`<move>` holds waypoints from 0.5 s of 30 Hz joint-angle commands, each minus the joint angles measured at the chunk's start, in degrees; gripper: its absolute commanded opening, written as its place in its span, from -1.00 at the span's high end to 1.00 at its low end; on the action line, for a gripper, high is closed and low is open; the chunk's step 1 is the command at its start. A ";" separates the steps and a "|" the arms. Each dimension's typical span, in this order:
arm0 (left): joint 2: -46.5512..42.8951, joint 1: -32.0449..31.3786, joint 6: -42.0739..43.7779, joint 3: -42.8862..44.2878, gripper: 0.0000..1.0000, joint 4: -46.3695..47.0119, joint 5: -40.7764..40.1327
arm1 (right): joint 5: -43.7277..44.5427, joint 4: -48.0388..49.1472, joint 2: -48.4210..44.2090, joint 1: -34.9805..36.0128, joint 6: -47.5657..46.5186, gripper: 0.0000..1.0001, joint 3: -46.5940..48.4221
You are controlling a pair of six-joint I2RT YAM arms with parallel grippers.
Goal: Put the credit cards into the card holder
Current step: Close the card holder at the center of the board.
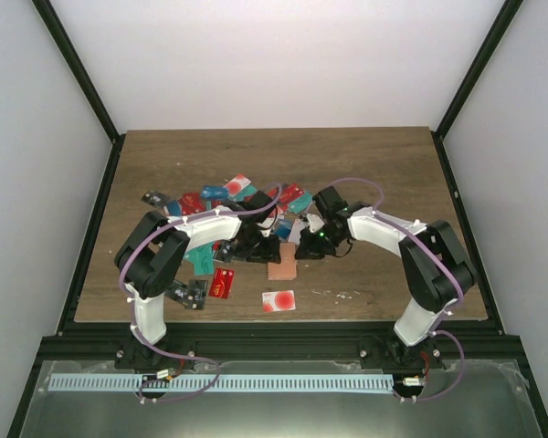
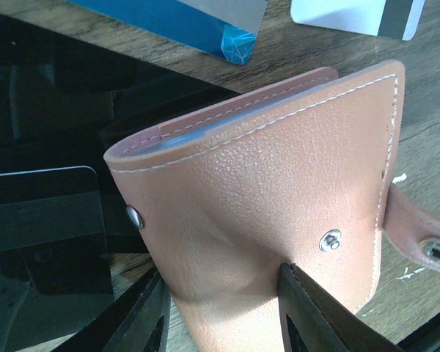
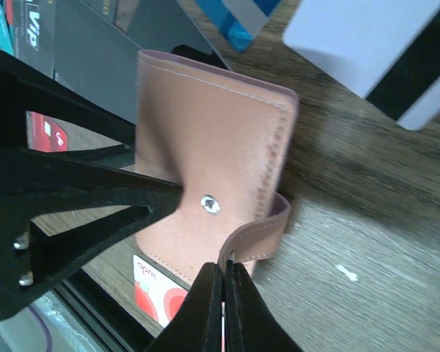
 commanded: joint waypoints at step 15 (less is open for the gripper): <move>1.73 -0.92 0.42 0.76 0.15 0.04 0.69 | 4.96 -5.84 10.62 6.04 0.20 0.98 12.37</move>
